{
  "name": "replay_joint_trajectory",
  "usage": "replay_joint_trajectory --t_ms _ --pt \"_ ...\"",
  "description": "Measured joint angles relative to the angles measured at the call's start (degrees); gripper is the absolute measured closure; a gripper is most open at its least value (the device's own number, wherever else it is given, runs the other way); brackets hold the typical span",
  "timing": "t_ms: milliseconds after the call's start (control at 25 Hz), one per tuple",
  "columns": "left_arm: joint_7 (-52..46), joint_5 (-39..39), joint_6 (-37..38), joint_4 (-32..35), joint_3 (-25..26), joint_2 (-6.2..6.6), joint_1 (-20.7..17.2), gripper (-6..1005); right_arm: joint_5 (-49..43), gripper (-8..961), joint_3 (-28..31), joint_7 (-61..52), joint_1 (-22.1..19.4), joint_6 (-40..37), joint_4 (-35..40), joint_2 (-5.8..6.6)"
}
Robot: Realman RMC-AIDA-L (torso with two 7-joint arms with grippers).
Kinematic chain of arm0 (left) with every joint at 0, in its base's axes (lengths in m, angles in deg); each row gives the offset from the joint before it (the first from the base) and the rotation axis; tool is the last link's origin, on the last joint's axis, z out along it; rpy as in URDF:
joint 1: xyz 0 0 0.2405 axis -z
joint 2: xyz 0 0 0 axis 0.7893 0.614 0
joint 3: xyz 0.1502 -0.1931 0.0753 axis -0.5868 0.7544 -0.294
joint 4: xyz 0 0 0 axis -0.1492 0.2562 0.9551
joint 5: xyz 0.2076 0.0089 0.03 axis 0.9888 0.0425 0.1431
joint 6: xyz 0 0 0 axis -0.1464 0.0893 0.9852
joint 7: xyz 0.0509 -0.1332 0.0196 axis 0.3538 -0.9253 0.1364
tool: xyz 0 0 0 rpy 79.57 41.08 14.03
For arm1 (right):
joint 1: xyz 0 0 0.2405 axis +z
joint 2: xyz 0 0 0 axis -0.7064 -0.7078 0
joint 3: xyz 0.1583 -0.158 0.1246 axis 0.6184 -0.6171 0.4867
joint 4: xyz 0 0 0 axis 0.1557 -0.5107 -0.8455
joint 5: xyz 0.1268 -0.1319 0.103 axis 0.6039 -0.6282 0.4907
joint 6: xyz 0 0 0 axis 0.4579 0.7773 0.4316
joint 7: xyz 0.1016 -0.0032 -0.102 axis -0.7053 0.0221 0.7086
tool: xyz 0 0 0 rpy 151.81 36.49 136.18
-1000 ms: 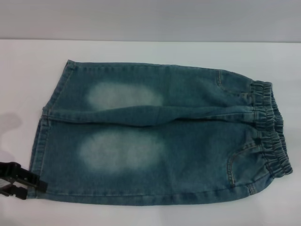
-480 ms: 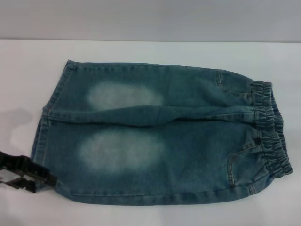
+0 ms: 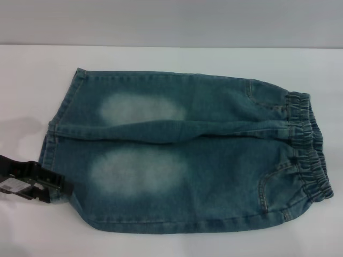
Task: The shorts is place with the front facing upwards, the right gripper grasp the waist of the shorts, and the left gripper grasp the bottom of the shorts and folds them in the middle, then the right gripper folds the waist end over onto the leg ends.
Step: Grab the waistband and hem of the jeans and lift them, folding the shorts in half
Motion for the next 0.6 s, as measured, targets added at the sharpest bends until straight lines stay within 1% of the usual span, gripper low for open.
replay_joint_trajectory --t_ms 360,600 --pt "0.04 -0.05 0.01 0.25 0.43 -0.18 0.01 277 0.0 386 0.03 0.0 0.48 0.61 -0.18 0.16" --pt "0.27 -0.05 -0.19 0.2 1.48 0.02 0.01 277 0.0 386 0.03 0.0 0.52 0.75 -0.18 0.19"
